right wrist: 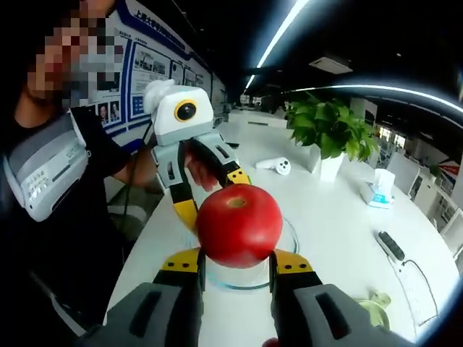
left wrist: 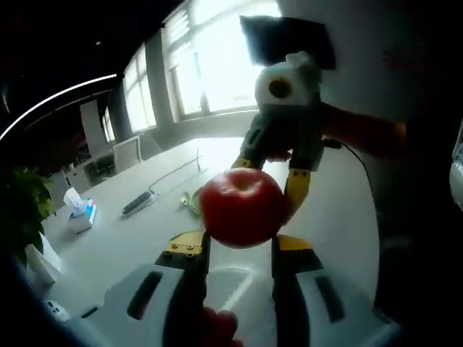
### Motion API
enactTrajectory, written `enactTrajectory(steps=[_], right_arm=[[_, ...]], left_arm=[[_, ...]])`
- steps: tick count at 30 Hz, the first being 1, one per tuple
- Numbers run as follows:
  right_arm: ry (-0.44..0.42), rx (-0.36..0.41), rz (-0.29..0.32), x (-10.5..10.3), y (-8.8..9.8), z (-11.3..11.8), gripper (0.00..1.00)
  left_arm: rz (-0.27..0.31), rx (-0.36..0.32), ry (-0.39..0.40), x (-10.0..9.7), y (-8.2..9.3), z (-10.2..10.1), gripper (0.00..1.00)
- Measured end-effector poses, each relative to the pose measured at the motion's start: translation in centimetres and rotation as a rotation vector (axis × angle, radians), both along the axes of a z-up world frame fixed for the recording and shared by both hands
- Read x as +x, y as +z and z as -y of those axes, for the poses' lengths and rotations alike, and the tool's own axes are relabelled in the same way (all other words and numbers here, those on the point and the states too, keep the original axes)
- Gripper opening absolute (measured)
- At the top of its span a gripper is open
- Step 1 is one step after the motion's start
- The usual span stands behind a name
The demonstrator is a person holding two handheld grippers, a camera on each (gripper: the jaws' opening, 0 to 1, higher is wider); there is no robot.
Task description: Pick up the tomato from the tabletop place it into the food storage container close the lid and lock the latches
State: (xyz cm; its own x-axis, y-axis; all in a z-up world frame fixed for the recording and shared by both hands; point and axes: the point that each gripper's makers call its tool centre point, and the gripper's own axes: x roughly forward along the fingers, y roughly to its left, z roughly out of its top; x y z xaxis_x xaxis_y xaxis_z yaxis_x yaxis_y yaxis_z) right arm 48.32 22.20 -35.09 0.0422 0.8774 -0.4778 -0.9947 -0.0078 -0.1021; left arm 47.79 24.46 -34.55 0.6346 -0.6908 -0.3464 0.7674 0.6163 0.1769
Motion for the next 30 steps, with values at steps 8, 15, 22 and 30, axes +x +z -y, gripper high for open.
enactTrajectory(steps=[8, 15, 22, 30], right_arm=[[0.031, 0.000, -0.030, 0.5, -1.4, -3.1, 0.31], [0.041, -0.035, -0.057, 0.8, -3.3, -4.4, 0.31], [0.031, -0.065, -0.067, 1.1, -4.8, -5.2, 0.31], [0.035, -0.102, -0.092, 1.3, -6.5, -5.8, 0.31]], left_arm=[[-0.025, 0.012, 0.034, 0.6, -1.5, -2.9, 0.25], [-0.052, 0.011, 0.037, 0.8, -3.2, -4.1, 0.25], [-0.091, 0.008, 0.035, 1.2, -5.1, -5.0, 0.25], [-0.125, 0.015, 0.040, 1.6, -6.6, -5.4, 0.25]])
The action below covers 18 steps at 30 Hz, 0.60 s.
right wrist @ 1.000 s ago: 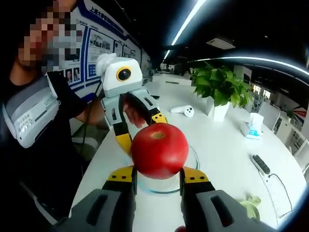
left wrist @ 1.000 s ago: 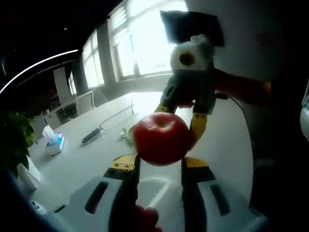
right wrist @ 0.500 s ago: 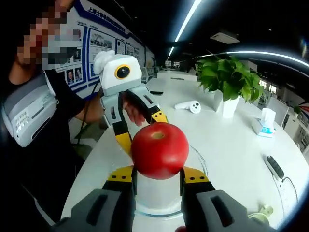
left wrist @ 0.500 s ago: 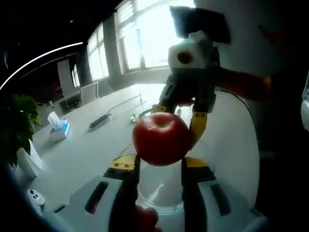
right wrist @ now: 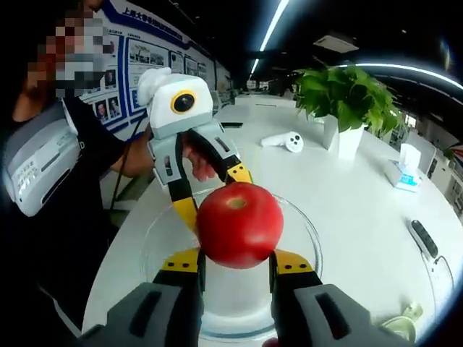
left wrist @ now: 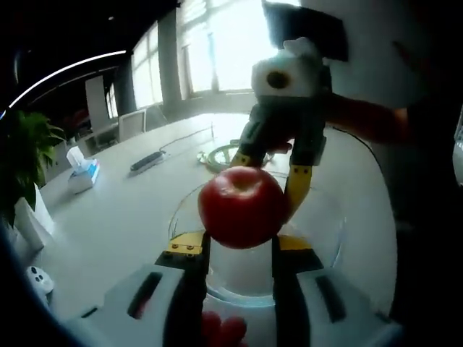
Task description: Pick up the tomato from the tabletop place it into the food storage container close the lid and lock the latches
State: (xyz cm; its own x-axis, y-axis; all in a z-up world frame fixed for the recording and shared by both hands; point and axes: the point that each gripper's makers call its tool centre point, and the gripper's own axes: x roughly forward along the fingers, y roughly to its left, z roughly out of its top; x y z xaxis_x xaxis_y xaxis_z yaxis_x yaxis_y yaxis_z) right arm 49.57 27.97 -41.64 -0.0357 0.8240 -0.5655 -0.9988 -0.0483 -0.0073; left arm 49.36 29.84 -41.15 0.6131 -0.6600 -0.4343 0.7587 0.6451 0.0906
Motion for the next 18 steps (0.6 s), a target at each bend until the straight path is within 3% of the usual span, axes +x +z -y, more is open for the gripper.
enactTrajectory(steps=[14, 18], right_arm=[[-0.012, -0.019, -0.039, 0.0, -1.2, 0.3, 0.31], [-0.018, -0.064, -0.027, 0.0, -1.5, 0.2, 0.31]], left_arm=[[-0.036, 0.097, 0.001, 0.0, -1.0, 0.4, 0.25], [-0.048, 0.137, -0.006, 0.0, -1.1, 0.3, 0.25]])
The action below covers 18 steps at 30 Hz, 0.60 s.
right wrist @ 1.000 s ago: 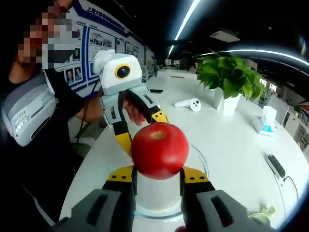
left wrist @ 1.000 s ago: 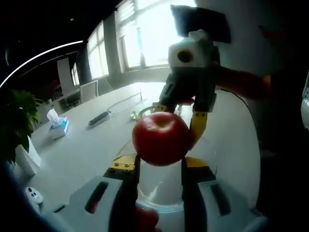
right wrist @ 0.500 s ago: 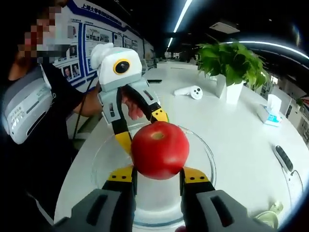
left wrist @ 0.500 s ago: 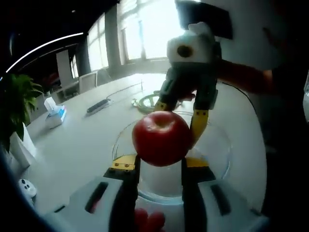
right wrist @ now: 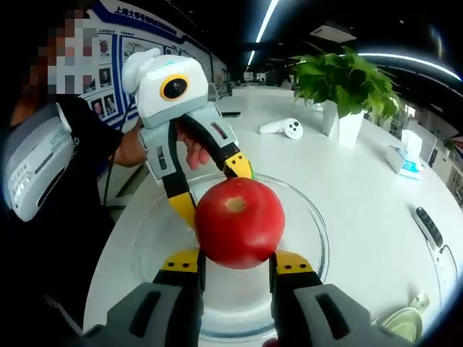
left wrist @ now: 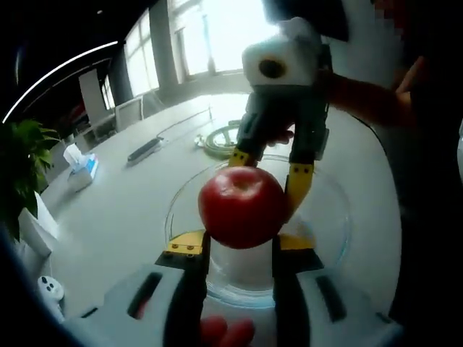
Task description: Pick up the tomato from the tabletop place it into the food storage container close the lid and lock the latches
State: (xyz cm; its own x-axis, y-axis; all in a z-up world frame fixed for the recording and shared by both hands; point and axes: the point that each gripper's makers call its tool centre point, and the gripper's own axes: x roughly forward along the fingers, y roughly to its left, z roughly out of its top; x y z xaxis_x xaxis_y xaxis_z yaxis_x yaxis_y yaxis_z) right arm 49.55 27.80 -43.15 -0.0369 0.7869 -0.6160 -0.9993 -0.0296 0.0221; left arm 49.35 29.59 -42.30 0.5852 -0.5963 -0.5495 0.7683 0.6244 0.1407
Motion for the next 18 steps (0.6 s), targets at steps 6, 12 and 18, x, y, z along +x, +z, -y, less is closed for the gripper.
enactTrajectory(steps=[6, 12, 18], right_arm=[[-0.026, -0.133, 0.033, 0.1, -0.9, 0.3, 0.31], [-0.062, -0.248, 0.034, 0.0, -1.8, 0.4, 0.31], [-0.093, -0.340, 0.062, -0.1, -2.5, 0.8, 0.31]], left_arm=[[-0.029, 0.064, -0.006, 0.0, -0.3, -0.1, 0.25], [-0.052, 0.142, -0.020, 0.0, -0.7, -0.1, 0.25], [-0.079, 0.228, -0.040, 0.0, -1.3, -0.2, 0.25]])
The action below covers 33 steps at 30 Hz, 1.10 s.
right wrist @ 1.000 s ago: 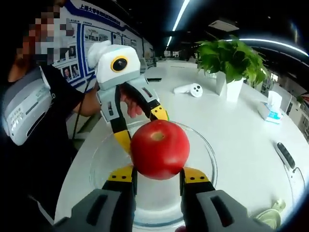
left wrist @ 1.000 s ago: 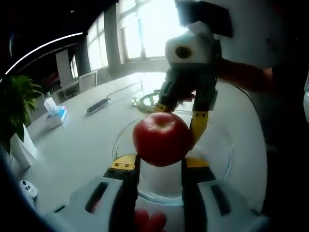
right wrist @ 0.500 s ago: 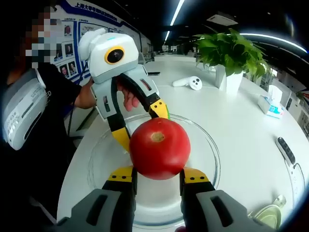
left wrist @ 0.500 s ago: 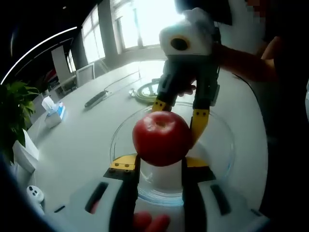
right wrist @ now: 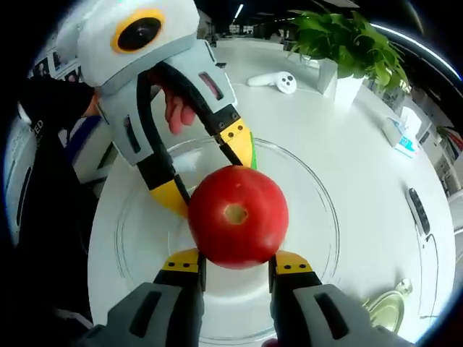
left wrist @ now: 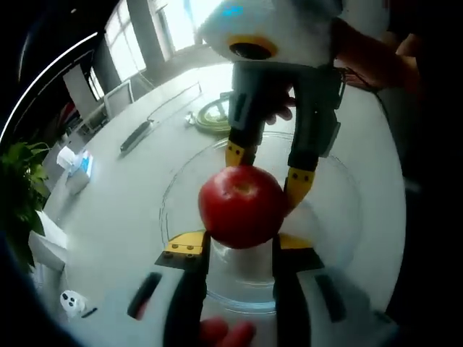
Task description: Pick up the tomato from the tabletop place it into the food storage container close the lid and lock the latches
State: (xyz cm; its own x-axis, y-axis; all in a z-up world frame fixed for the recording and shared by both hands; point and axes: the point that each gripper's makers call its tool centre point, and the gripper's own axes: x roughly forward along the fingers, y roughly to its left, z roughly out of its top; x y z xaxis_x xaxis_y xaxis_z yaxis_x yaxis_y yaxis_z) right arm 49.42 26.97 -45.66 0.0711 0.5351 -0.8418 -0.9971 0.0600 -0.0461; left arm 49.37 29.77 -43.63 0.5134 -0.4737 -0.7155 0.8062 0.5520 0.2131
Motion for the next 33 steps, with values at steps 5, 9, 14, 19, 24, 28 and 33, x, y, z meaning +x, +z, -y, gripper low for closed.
enactTrajectory(steps=[5, 9, 14, 19, 24, 28, 33], right_arm=[[-0.043, -0.067, -0.015, -0.4, -0.5, 0.5, 0.30], [-0.048, -0.114, 0.003, -0.5, -1.0, 0.8, 0.30], [-0.052, -0.108, 0.004, -0.4, -0.9, 1.0, 0.30], [-0.054, -0.080, -0.015, -1.0, -0.7, 0.8, 0.39], [-0.070, -0.080, 0.009, -0.9, -0.3, 1.0, 0.36], [-0.077, -0.092, 0.026, -0.8, 0.3, 1.6, 0.32], [-0.092, -0.064, 0.041, -0.6, 1.5, 2.3, 0.34]], left_arm=[[-0.026, 0.063, -0.009, 0.0, -0.4, 0.0, 0.25], [-0.033, 0.092, -0.008, 0.0, -0.6, -0.1, 0.25], [-0.030, 0.087, -0.007, 0.0, -0.5, -0.2, 0.25], [0.016, 0.045, 0.007, 0.1, 0.0, -0.3, 0.26], [0.034, 0.013, 0.010, 0.0, 0.4, -0.5, 0.27], [0.025, -0.013, -0.003, -0.5, 0.8, -0.2, 0.28], [0.048, -0.038, -0.009, -1.2, 1.7, -0.4, 0.28]])
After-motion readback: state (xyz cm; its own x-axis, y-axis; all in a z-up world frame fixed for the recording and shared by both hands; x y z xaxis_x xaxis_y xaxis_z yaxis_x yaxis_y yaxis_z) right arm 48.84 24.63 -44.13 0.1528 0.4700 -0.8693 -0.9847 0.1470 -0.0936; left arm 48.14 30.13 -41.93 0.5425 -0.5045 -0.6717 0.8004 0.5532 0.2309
